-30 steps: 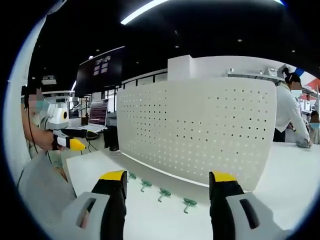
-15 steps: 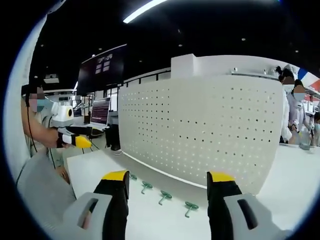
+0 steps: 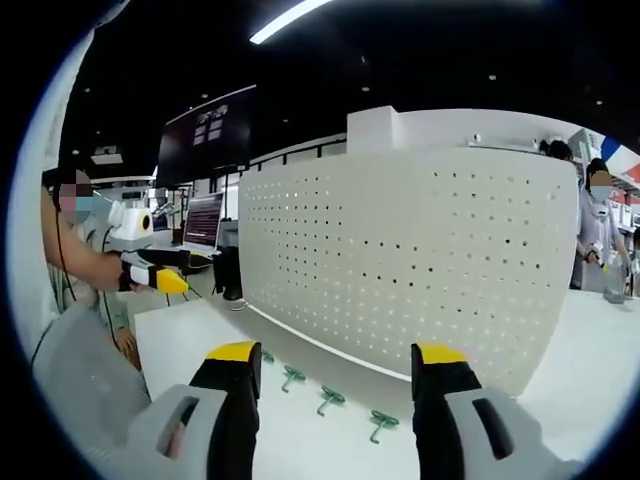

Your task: Insert the hook assembly into the mounting plate slot until the hook locks in place.

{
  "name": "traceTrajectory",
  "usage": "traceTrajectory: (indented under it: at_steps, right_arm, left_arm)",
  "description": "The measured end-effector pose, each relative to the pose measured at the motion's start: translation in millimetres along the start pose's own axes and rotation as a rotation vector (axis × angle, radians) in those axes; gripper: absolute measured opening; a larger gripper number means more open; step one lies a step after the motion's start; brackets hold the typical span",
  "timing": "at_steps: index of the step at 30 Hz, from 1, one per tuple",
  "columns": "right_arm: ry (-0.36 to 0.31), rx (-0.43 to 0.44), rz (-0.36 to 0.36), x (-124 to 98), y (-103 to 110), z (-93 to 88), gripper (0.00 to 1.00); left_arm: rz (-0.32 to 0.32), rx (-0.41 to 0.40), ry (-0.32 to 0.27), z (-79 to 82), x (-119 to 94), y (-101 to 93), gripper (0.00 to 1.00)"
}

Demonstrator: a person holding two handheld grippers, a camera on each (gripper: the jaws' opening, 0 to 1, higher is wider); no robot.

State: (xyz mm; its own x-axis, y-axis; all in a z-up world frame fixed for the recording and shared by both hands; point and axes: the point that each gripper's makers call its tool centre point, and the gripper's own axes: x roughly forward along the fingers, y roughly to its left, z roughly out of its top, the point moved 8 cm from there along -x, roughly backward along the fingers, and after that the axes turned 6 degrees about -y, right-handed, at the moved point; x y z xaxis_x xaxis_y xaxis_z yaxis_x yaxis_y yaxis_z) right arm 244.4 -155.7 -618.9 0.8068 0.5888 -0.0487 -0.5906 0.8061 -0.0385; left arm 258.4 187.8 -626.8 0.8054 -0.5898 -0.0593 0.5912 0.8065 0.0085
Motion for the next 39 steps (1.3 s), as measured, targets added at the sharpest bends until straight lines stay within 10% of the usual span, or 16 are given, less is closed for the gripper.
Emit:
traceTrajectory:
  at_steps: [39]
  right_arm:
    - [0.015,0.005,0.025,10.2,-1.8,-3.9,0.54]
  left_arm:
    - [-0.092,0.121,0.18,-17.2,25.8,19.5,0.8]
